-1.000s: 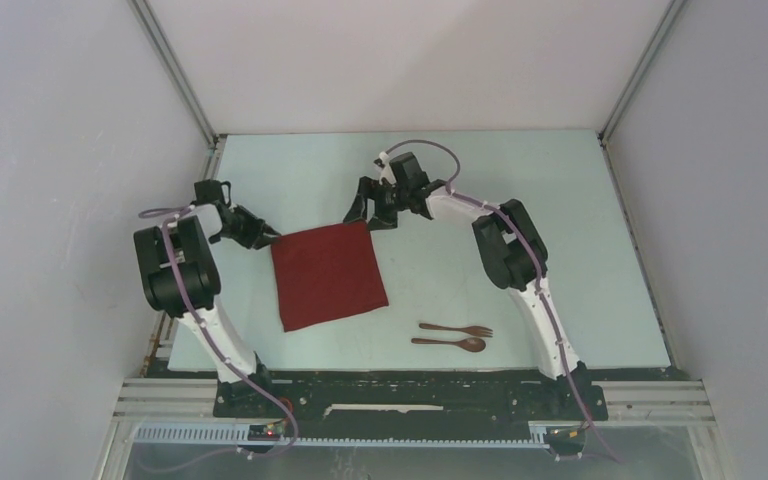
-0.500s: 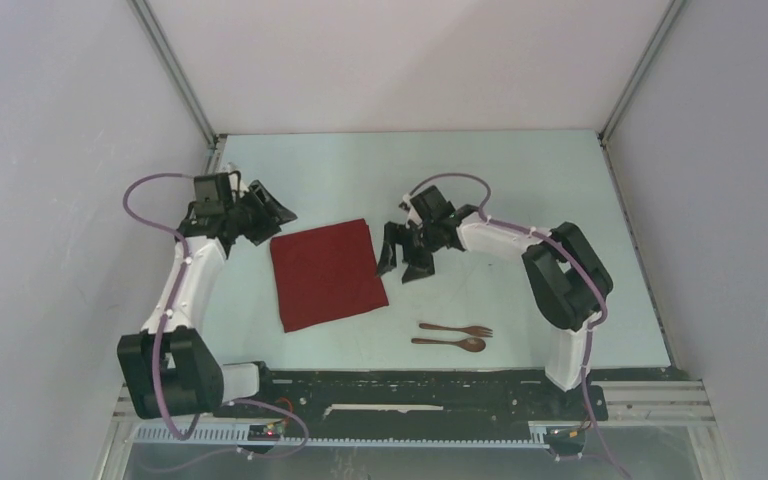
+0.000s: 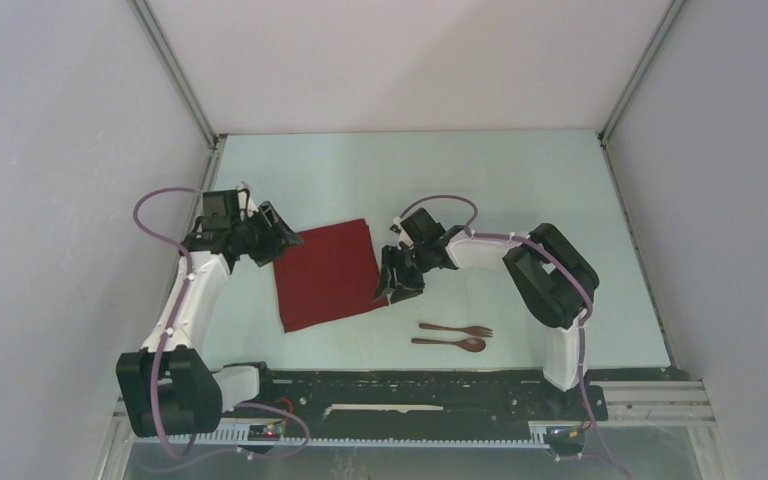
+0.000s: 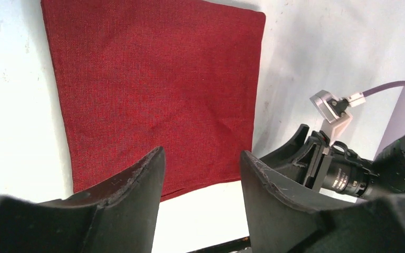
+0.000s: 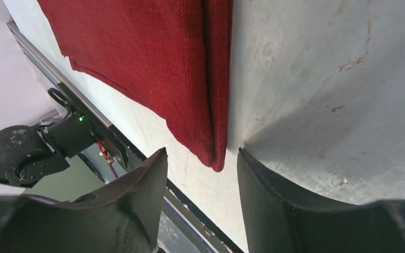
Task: Fold the napkin into a case and place the utensils inside
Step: Pick up the square-folded napkin from the center of the board.
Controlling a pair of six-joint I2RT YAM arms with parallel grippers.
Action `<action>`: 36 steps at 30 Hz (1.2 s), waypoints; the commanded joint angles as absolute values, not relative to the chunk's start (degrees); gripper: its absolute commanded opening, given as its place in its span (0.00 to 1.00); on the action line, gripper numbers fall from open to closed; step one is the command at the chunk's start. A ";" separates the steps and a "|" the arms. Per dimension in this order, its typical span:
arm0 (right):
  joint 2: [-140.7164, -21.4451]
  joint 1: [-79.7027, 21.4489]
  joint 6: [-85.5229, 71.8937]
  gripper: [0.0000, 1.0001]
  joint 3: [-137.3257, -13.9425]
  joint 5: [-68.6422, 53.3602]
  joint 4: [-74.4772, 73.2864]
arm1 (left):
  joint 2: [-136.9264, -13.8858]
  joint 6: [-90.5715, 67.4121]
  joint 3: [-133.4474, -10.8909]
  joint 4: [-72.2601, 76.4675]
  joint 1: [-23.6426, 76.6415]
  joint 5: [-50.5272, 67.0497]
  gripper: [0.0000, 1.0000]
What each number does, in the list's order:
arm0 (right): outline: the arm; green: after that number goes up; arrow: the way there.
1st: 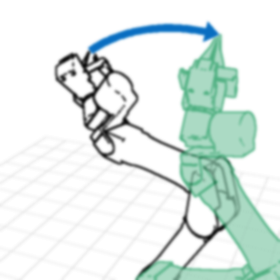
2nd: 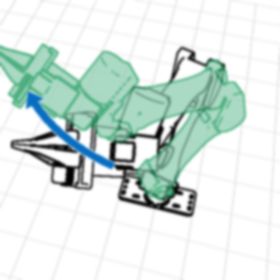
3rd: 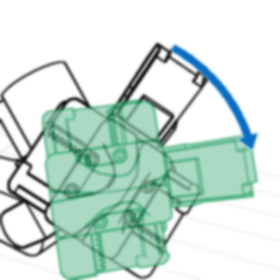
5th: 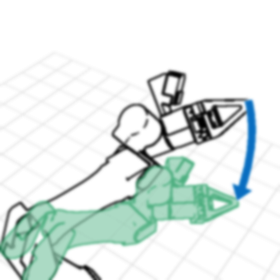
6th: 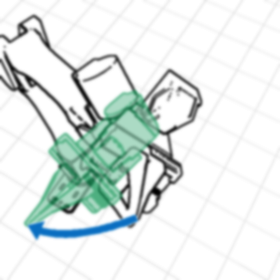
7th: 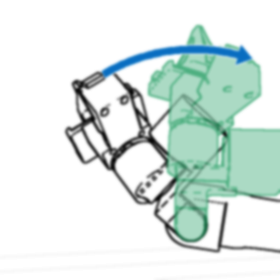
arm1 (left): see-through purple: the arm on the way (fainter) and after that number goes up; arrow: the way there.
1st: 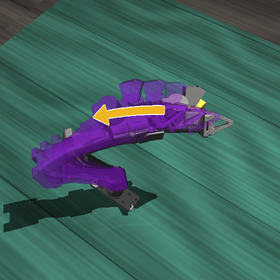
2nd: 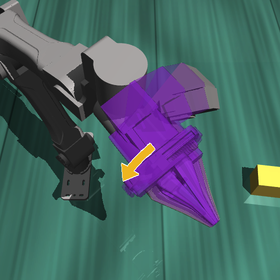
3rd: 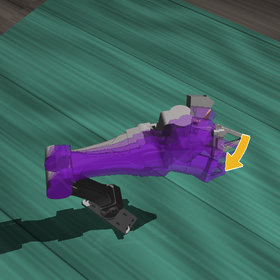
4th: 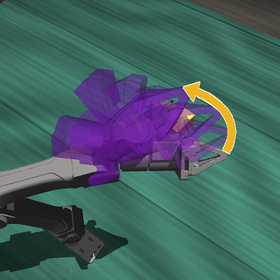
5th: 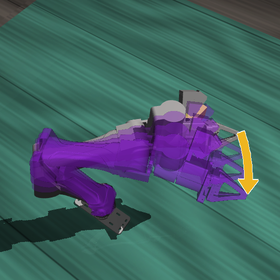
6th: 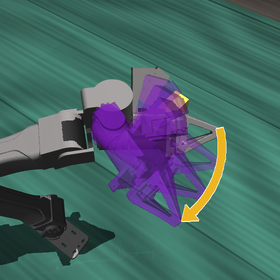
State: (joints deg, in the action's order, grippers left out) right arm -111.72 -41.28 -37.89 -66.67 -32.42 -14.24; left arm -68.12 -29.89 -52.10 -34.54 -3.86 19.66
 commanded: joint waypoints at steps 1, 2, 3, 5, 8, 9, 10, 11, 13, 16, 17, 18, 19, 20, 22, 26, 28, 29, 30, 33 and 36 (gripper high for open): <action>-112.93 -39.79 -37.77 0.55 -66.89 -32.21 -11.49 | -65.83 -28.98 -53.36 -34.46 -3.23 20.33 0.60; -112.93 -39.45 -37.34 0.52 -66.89 -32.36 -11.51 | -65.72 -29.12 -53.49 -34.50 -3.03 20.38 0.60; -112.99 -39.12 -36.91 0.49 -66.94 -32.44 -11.56 | -65.59 -29.18 -53.69 -34.46 -2.72 20.33 0.60; -113.34 -38.59 -36.02 0.43 -66.91 -33.05 -11.56 | -65.51 -29.32 -54.22 -34.48 -2.38 20.22 0.60; -114.04 -38.45 -35.54 0.37 -66.94 -35.51 -10.41 | -65.80 -29.74 -54.89 -34.45 -1.95 20.45 0.60; -114.07 -38.64 -35.39 0.37 -66.89 -35.75 -10.27 | -65.89 -29.93 -55.12 -34.51 -1.77 20.60 0.60; -114.08 -38.95 -35.34 0.40 -66.90 -35.92 -10.20 | -65.94 -30.01 -55.37 -34.46 -1.64 20.64 0.60; -114.00 -39.43 -35.26 0.45 -66.90 -35.72 -10.27 | -65.95 -30.11 -55.57 -34.50 -1.45 20.59 0.60; -114.13 -40.06 -35.24 0.47 -66.91 -35.64 -10.37 | -66.01 -30.21 -55.78 -34.45 -1.18 20.43 0.60; -114.66 -40.94 -35.59 0.42 -66.89 -35.59 -9.86 | -66.22 -30.29 -55.72 -34.46 -1.01 20.15 0.60; -114.81 -41.17 -35.66 0.40 -66.93 -35.41 -9.63 | -66.26 -30.27 -55.60 -34.48 -0.99 20.13 0.60; -114.91 -41.14 -35.64 0.36 -66.89 -35.12 -9.54 | -66.30 -30.27 -55.54 -34.46 -0.95 20.17 0.61; -114.95 -40.84 -35.61 0.30 -66.95 -34.87 -9.45 | -66.35 -30.32 -55.50 -34.48 -0.89 20.14 0.60; -114.77 -40.36 -35.70 0.24 -66.64 -34.37 -9.23 | -66.29 -30.32 -55.53 -34.46 -0.92 20.09 0.60; -114.10 -38.68 -35.25 0.16 -65.96 -33.46 -9.38 | -66.19 -30.31 -55.55 -34.47 -0.91 19.88 0.60; -113.30 -34.08 -30.60 0.05 -65.83 -32.58 -12.71 | -66.39 -30.39 -55.54 -34.40 -0.94 19.58 0.61; -113.36 -31.39 -27.94 0.00 -65.87 -33.01 -15.01 | -66.95 -30.67 -55.43 -33.80 -0.89 19.60 0.61; -113.46 -30.13 -26.36 0.00 -65.86 -33.67 -16.28 | -67.38 -30.90 -55.32 -33.27 -0.90 19.91 0.61; -113.32 -28.83 -24.90 0.00 -65.68 -33.77 -18.00 | -67.99 -31.28 -55.18 -32.75 -0.87 20.40 0.61; -112.96 -24.80 -19.66 0.00 -65.36 -35.53 -21.56 | -70.72 -32.70 -54.89 -30.67 -0.91 22.98 0.61; -113.06 -20.18 -16.03 0.00 -65.87 -37.24 -25.86 | -73.47 -34.35 -54.51 -28.00 -0.86 25.67 0.60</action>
